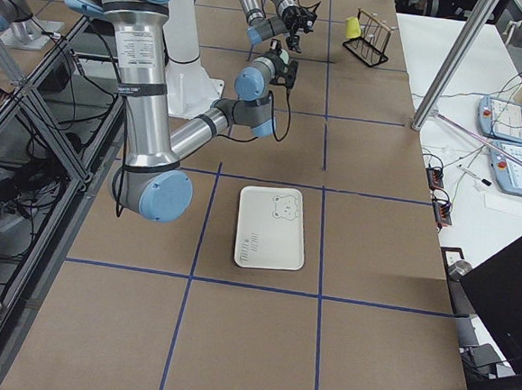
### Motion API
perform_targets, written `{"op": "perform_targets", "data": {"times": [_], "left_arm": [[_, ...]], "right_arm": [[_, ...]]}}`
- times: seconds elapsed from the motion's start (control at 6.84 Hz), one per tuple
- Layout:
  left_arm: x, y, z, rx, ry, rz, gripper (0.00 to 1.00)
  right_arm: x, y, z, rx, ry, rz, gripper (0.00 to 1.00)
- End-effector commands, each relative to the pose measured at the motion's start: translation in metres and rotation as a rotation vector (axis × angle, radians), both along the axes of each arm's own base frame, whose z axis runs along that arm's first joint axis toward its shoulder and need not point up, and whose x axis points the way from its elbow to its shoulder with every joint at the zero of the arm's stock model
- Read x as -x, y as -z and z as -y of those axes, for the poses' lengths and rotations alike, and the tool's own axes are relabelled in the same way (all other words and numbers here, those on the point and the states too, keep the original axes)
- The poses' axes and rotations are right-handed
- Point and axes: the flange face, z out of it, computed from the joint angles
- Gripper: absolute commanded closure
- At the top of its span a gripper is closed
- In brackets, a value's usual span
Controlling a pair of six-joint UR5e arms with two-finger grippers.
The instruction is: Left arm grabs green cup and hands to right arm on tray
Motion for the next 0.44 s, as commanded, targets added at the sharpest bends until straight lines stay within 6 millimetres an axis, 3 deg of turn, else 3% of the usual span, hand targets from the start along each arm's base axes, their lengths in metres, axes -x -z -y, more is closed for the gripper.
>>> {"op": "perform_targets", "data": {"times": [0.0, 0.15, 0.29], "left_arm": [[0.001, -0.007, 0.038, -0.039, 0.029, 0.357, 0.0], [-0.004, -0.004, 0.041, -0.05, 0.04, 0.555, 0.0], [0.001, 0.01, 0.037, -0.078, 0.001, 0.752, 0.0]], "right_arm": [[-0.03, -0.037, 0.054, 0.119, -0.139, -0.272, 1.0], [-0.043, -0.07, 0.062, 0.123, -0.182, -0.41, 1.0], [-0.069, -0.099, 0.072, 0.13, -0.192, -0.54, 1.0]]}}
